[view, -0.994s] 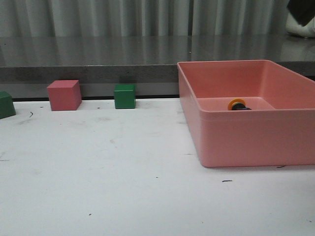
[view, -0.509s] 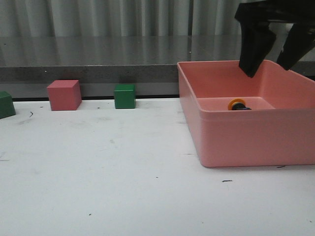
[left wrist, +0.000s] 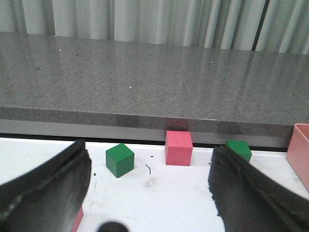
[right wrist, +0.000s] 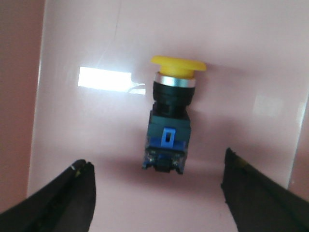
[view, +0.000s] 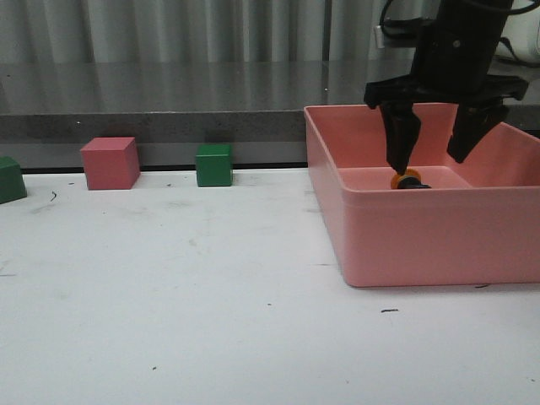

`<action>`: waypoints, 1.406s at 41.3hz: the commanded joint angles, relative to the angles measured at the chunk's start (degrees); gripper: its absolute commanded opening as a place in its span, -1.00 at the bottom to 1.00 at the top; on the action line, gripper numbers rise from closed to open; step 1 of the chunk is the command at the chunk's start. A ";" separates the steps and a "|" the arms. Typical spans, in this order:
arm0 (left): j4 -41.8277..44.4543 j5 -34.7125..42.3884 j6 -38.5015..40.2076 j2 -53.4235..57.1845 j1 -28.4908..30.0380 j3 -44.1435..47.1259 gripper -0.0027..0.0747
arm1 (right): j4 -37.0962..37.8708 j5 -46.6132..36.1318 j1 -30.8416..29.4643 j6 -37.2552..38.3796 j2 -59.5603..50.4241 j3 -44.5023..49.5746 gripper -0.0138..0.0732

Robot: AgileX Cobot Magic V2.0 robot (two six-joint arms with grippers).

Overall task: Place and stand button with both arms
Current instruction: 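Lower the right gripper into the pink bin and grasp the yellow-capped button, then lift the button up out of the pink bin with the right gripper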

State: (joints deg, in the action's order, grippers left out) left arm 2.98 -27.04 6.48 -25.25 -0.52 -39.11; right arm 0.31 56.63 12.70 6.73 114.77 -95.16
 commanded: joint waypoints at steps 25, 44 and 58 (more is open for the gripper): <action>-0.24 4.91 0.33 -0.82 0.08 -1.90 0.34 | 0.66 -1.05 -1.84 2.89 6.61 -6.28 0.60; -0.24 4.91 0.33 -0.82 0.08 -1.90 0.34 | -2.79 -2.46 -1.79 2.89 6.83 -6.28 -0.21; -0.24 4.91 0.33 -0.82 0.08 -1.90 0.34 | -2.85 -0.47 -1.53 1.62 0.17 -5.67 -0.21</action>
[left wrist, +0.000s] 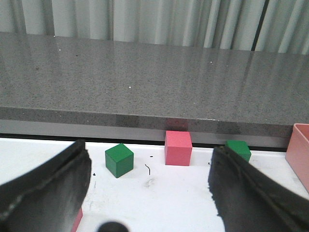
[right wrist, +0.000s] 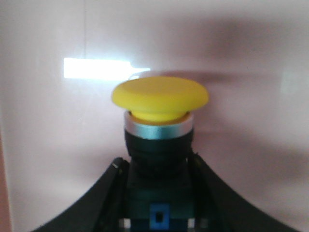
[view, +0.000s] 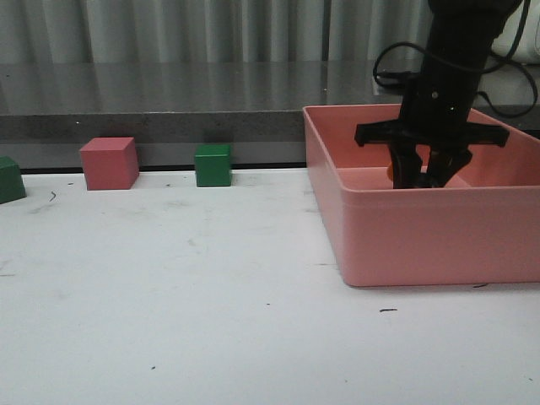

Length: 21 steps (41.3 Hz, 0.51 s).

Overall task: Place and stand button with both arms
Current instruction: 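Lift the button up out of the pink bin with the right gripper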

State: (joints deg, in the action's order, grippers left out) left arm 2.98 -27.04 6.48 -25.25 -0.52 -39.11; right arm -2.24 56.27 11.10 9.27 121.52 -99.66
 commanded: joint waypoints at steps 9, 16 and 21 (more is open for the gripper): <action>-0.24 4.91 0.33 -0.82 0.08 -1.90 0.34 | -0.11 -3.54 1.80 -2.81 -15.81 5.90 -0.21; -0.24 4.91 0.33 -0.82 0.08 -1.90 0.34 | 0.17 -6.78 4.43 -3.75 -23.64 12.52 -0.21; -0.24 4.91 0.33 -0.82 0.08 -1.90 0.34 | 0.36 -7.96 8.08 -6.01 -28.65 14.98 -0.21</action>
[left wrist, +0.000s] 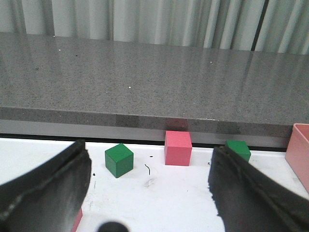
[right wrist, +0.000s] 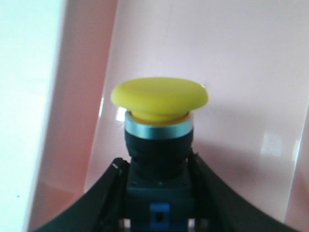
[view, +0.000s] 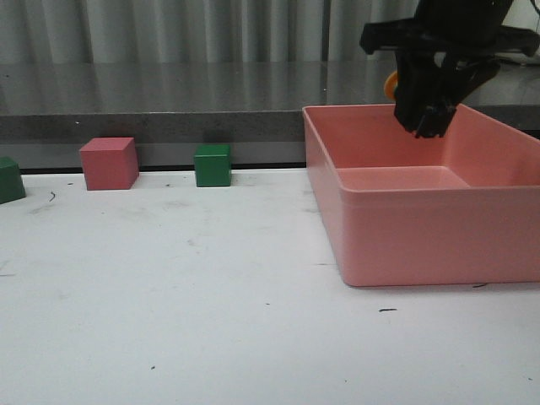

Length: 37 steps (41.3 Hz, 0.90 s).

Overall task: Place and stand button with both arms
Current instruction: 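Lift the button up out of the pink bin with the right gripper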

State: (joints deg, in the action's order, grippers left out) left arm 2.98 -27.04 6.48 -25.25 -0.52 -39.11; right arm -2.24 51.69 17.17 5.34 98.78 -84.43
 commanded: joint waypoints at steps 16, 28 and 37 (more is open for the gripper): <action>-0.24 4.91 0.33 -0.82 0.08 -1.90 0.34 | -1.49 -7.36 15.62 -1.96 -10.30 -0.29 -0.21; -0.24 4.91 0.33 -0.82 0.08 -1.90 0.34 | -6.09 -11.07 22.62 5.73 -0.89 -4.46 -0.21; -0.24 4.91 0.33 -0.82 0.08 -1.90 0.34 | -6.02 -7.90 26.71 14.11 9.86 -13.45 -0.21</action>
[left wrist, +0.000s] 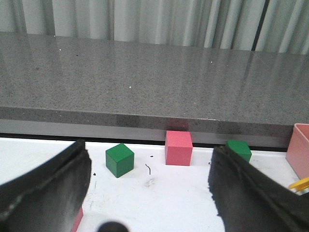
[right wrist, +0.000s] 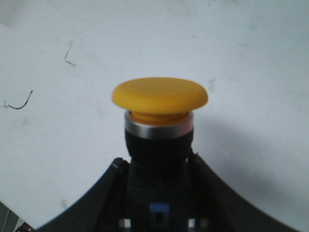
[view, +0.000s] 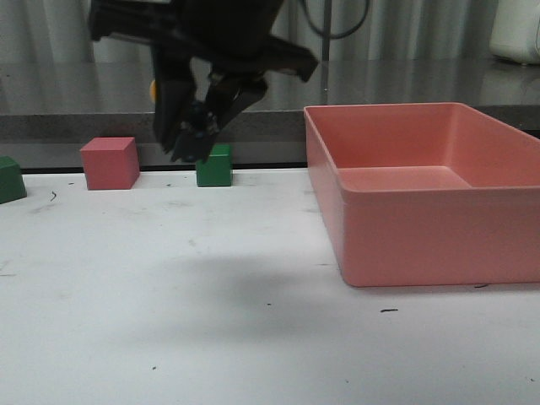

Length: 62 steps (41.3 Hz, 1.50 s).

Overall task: Place and stand button with both arms
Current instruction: 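Lift the button up out of the pink bin with the right gripper, then carry the button in front of the cubes and set it upright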

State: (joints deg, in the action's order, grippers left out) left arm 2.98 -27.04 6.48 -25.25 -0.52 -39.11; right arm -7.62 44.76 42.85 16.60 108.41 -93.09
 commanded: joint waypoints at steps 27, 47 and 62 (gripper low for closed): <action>-0.24 5.01 0.33 -0.82 0.08 -1.90 0.34 | 4.53 21.38 1.43 20.06 21.84 -32.35 -0.21; -0.24 5.01 0.33 -0.82 0.08 -1.90 0.34 | 5.03 23.74 1.36 29.78 25.31 -32.73 -0.17; -0.24 5.01 0.33 -0.82 0.08 -1.90 0.34 | 5.08 22.75 1.36 29.78 25.24 -32.86 0.35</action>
State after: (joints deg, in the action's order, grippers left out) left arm 2.98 -27.04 6.48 -25.25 -0.52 -39.11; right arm -3.12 68.56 44.35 46.45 137.93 -124.09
